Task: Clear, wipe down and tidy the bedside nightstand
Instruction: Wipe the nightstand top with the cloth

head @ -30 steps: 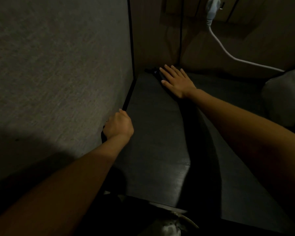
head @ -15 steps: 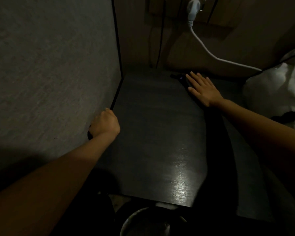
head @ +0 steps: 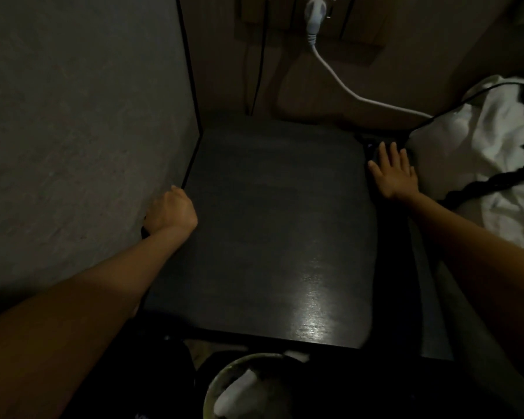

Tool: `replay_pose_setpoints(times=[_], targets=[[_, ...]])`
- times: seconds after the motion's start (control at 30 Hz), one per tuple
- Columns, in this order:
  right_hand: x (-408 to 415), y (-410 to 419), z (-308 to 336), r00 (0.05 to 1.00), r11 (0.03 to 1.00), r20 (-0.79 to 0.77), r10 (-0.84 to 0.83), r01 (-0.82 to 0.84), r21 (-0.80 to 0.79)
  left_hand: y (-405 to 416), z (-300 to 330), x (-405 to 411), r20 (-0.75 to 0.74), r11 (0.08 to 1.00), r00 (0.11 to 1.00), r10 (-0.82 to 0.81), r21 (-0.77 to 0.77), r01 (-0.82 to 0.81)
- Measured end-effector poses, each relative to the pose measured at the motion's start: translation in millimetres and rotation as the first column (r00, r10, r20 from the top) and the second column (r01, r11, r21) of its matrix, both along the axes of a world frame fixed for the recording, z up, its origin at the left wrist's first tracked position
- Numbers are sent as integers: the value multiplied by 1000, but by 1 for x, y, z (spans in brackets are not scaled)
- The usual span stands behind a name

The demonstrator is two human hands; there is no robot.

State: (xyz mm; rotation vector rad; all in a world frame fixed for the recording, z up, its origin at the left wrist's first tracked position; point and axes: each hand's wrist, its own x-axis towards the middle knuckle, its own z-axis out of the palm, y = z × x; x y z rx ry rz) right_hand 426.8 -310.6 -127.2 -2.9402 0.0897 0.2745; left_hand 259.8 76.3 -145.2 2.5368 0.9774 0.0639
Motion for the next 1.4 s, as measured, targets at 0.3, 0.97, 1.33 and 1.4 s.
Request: replay_pose_setpoints(times=[0.3,0.97,1.33,1.4], targets=[[-109,3,6,992,994,64,-110,108,23,-5,16,-6,-44,997,999,23,-68,-26],[-189,-11,30,948,972,211,-237,228,66,-134,77,1,545,879,800,-251,-218,424],[-168,-11,69,833,-89,-184,-522,162,983,-223,89,10,586,623,674,-449,-336,707],[-165,-8,71,805,-637,-513,-298,232,735,-234,102,17,603,589,650,-461,-340,733]])
